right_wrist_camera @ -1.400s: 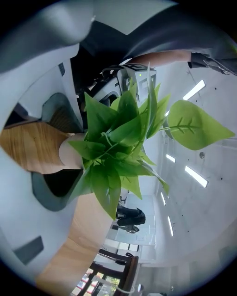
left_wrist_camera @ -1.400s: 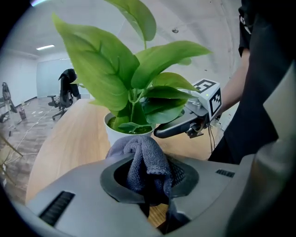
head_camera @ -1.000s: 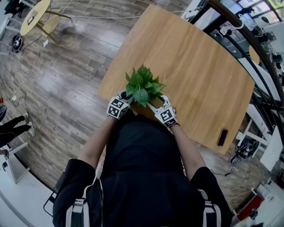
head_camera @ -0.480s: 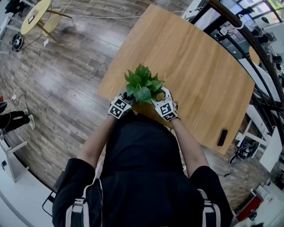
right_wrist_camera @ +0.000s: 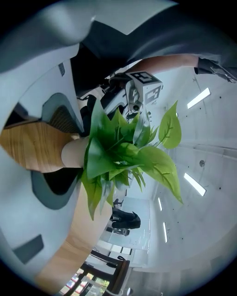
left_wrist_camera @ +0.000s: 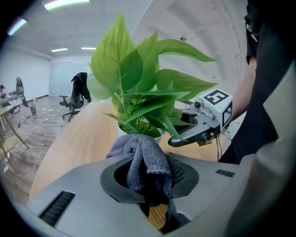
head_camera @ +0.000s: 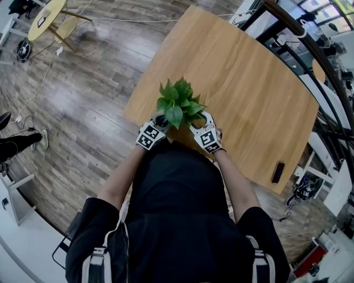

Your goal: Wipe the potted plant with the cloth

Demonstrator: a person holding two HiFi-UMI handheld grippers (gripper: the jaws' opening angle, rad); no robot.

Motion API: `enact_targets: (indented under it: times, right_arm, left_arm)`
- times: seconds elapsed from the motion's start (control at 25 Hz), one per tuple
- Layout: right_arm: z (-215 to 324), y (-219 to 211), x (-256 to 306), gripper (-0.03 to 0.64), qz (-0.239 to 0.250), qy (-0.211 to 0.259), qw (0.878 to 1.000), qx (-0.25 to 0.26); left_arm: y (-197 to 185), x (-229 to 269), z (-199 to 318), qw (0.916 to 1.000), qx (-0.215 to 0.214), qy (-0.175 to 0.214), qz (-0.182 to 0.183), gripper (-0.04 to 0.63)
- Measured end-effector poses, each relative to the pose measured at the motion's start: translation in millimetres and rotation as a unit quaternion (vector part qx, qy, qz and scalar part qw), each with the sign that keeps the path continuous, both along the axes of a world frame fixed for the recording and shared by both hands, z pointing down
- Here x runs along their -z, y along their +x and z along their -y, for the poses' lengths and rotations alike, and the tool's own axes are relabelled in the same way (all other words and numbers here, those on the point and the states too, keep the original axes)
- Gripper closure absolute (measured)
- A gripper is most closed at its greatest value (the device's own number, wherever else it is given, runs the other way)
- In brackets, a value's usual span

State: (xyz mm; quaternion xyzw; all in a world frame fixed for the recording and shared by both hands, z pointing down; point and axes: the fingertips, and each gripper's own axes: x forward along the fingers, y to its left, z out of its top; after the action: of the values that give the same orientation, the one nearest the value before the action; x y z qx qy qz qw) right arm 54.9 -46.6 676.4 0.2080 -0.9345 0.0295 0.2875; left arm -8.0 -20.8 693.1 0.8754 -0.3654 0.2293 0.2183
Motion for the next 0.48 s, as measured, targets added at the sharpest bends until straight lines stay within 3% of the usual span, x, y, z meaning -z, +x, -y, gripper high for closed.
enact_targets:
  times: [0.24, 0.48]
  right_arm:
    - [-33, -11, -5, 0.380, -0.010, 0.000, 0.998, 0.068]
    - [5, 9, -7, 0.380, -0.015, 0.001, 1.000, -0.009]
  left_arm:
    - [-13, 1, 8, 0.9996, 0.027, 0.001, -0.003, 0.482]
    - [-19, 1, 14, 0.9988, 0.049, 0.000, -0.001, 0.482]
